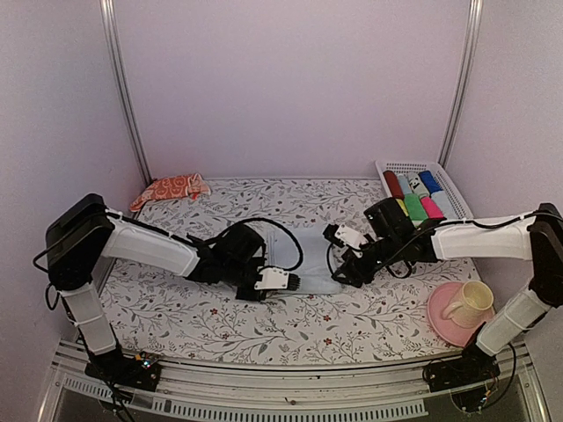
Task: Roll the towels
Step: Roll the towel at the center of the board.
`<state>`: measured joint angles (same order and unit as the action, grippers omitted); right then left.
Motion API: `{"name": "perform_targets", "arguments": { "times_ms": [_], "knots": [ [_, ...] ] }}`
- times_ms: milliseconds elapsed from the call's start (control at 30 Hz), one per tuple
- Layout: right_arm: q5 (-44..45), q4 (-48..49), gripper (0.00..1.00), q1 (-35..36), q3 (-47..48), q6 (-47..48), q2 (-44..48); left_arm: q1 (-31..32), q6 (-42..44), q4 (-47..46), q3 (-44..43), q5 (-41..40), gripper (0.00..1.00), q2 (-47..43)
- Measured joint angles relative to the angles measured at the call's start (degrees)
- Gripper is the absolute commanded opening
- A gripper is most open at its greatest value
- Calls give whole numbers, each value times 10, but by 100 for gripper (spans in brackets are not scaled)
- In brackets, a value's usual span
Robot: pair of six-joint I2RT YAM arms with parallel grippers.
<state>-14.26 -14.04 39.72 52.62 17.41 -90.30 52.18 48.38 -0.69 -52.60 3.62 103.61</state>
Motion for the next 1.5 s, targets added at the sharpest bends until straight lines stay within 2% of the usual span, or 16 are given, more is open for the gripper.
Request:
{"name": "perform_targets", "arguments": {
  "times_ms": [167,367,533,700,967,1133,1200,1267,1400,1500],
  "knots": [
    [48,73,70,64,-80,58,61,-21,-23,76,-46,52,0,16],
    [87,139,70,121,-130,132,71,-45,-41,141,-89,110,0,35],
    [123,191,70,140,-131,178,53,-63,-50,172,-113,152,0,53],
    [155,210,67,146,-118,211,-12,-79,-55,208,-139,191,0,68],
    [201,226,52,151,-105,239,-64,-103,-57,268,-185,251,0,103],
    [219,235,29,151,-93,244,-74,-110,-57,281,-195,270,0,111],
    [226,235,24,152,-87,241,-80,-112,-57,282,-195,273,0,111],
    [231,232,12,152,-81,238,-86,-113,-56,284,-196,276,0,112],
    [233,207,8,154,-60,228,-97,-114,-56,288,-196,277,1,112],
    [232,178,7,153,-39,215,-105,-115,-56,290,-196,277,11,112]
  ]
}}
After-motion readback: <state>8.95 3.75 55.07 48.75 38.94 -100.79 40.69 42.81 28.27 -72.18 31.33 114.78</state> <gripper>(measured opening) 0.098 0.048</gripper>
